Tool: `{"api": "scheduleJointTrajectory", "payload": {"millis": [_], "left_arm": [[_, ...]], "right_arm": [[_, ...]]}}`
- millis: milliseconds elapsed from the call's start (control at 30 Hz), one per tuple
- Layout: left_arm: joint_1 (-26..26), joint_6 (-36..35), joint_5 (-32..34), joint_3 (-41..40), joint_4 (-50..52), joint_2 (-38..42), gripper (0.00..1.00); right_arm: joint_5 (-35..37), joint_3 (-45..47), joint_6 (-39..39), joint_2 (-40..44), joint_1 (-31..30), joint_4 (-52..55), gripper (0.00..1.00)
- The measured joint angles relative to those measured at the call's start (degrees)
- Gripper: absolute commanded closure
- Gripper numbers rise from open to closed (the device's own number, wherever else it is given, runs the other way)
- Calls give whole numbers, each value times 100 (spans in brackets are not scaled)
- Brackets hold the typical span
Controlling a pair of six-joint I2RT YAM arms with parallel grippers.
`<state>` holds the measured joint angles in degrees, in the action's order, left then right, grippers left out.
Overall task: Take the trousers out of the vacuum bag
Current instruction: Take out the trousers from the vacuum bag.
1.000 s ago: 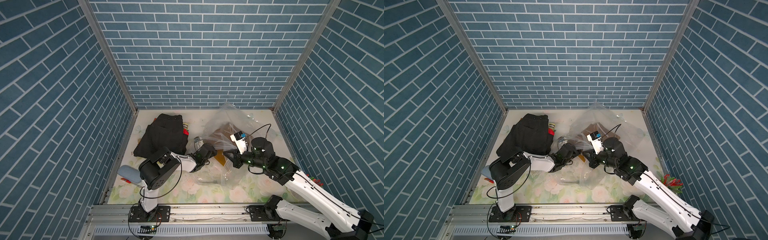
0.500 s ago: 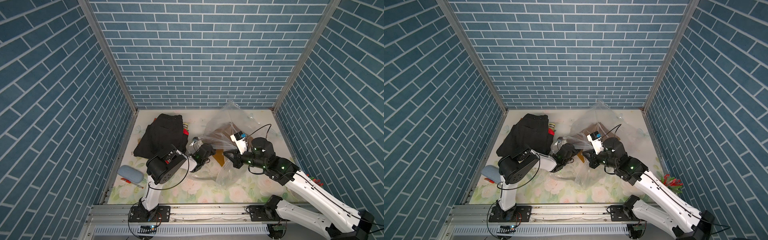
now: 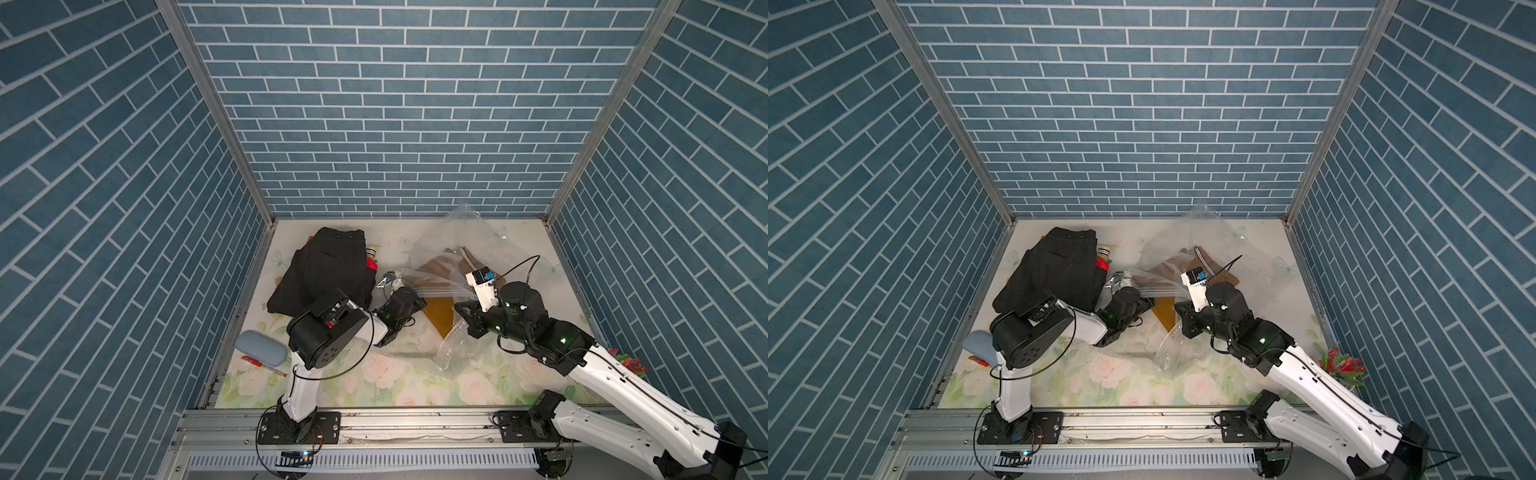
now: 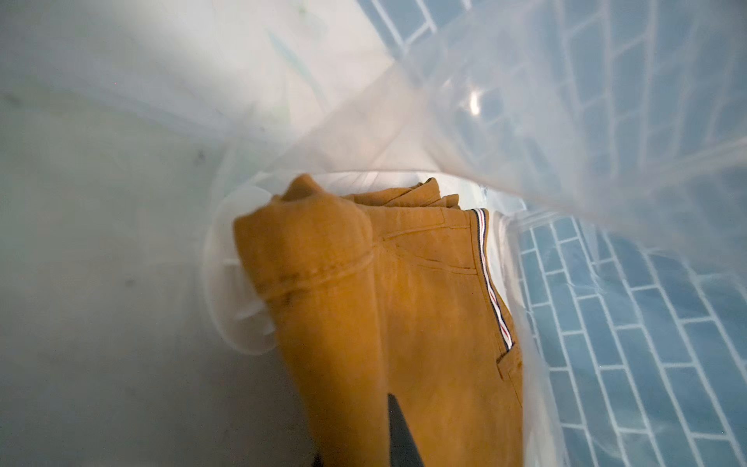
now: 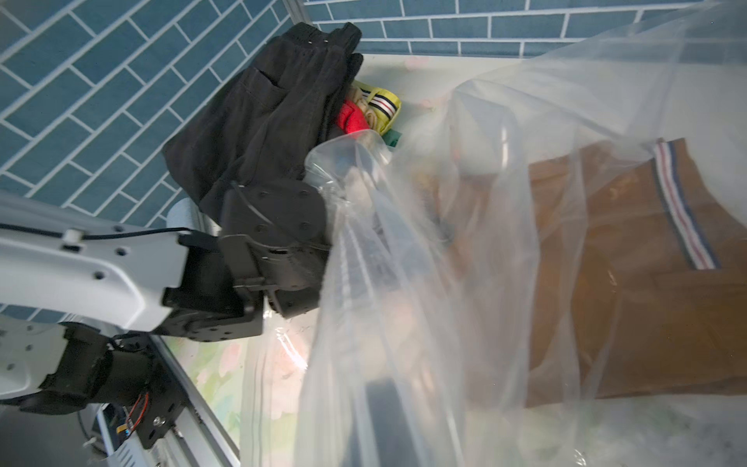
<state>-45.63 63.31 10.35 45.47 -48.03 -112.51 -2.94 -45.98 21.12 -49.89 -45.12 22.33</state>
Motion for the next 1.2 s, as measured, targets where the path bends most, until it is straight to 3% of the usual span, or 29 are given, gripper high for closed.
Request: {"api": "scheduleJointTrajectory", "payload": {"millis": [367,433,633,767,1000,1200], "left_arm": [[-184,-249,-514,-1014,-24,1233,95],[-262,-286,-544,-1193,-15,1427,86],[-369,-466,-754,-1335,136,1567,44],[-374,-586,-748,-1257,481,1565,31],[-212,-627,-568,-739,1364,1521,25],[50,-702,-531,-337,1799,1226,31]], "right_arm": [[966,92,118,-216,0,20,100],[1056,111,118,-240,0,22,100],[1139,175,118,-236,0,26,100],[1132,175,116,-214,0,31,100],[1128,175,111,-103,0,103,100],[1086,175,107,-76,0,120,100]]}}
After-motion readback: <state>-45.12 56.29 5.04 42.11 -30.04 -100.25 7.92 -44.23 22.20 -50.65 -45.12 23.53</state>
